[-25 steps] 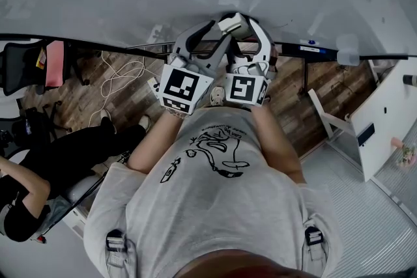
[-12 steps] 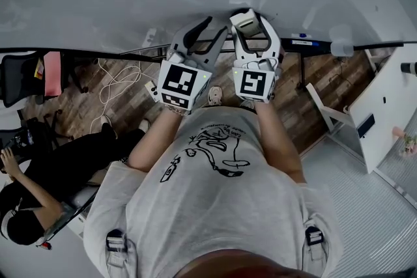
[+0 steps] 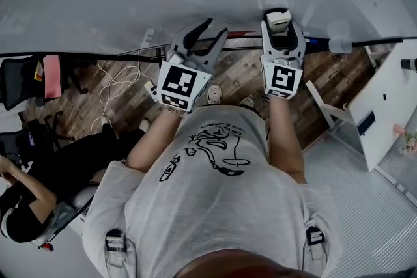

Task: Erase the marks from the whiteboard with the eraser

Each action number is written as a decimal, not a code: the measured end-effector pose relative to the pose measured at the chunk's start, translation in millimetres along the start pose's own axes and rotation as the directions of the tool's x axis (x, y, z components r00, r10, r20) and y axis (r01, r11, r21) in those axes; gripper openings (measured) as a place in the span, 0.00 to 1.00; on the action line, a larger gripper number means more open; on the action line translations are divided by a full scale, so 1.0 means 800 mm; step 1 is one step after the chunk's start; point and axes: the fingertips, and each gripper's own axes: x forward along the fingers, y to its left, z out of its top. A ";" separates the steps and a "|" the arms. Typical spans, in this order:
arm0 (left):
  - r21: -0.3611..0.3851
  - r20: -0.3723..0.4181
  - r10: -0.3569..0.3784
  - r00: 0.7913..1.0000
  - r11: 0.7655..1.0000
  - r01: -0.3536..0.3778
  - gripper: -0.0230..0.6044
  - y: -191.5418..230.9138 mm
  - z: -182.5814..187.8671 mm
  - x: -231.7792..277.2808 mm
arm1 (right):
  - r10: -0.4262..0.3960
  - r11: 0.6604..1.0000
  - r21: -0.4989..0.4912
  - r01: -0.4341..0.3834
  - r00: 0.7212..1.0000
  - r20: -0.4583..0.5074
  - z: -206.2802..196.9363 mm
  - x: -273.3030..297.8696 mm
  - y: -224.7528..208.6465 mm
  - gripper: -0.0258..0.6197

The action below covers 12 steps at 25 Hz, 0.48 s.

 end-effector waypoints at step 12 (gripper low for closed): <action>0.001 -0.013 0.013 1.000 1.000 -0.013 0.30 0.010 -0.005 -0.012 | -0.029 0.998 -0.058 0.035 0.994 0.102 -0.014 0.004 0.021 0.44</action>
